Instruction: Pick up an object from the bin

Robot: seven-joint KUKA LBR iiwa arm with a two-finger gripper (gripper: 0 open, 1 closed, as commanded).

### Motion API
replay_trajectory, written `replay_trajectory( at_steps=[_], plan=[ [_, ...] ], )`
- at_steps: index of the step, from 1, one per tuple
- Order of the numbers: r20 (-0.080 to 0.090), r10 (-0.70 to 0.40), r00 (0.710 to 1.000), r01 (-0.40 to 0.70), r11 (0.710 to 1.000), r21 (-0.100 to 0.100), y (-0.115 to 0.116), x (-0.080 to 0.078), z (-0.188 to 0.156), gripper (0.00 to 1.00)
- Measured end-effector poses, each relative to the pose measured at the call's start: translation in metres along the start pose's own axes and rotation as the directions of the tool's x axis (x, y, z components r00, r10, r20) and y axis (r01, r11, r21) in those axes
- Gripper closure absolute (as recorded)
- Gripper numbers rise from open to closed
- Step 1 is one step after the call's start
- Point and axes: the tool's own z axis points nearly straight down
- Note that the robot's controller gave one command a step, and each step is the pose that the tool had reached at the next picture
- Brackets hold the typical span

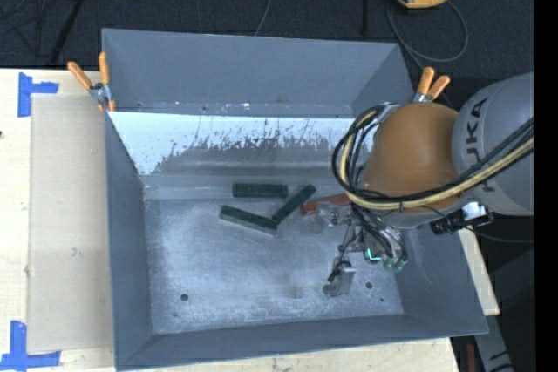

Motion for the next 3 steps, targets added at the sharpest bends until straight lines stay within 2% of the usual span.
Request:
replay_trajectory(
  at_steps=[1, 2, 3],
  plan=[
    [0.007, 0.000, 1.000, 0.000, 1.000, 0.000, 0.000, -0.002, -0.003, 1.00],
    [0.007, 0.000, 1.000, 0.000, 1.000, 0.000, 0.000, -0.002, -0.003, 0.00],
    [0.010, 0.129, 0.992, -0.129, 0.992, -0.003, 0.039, -0.062, 0.027, 0.00]
  ],
)
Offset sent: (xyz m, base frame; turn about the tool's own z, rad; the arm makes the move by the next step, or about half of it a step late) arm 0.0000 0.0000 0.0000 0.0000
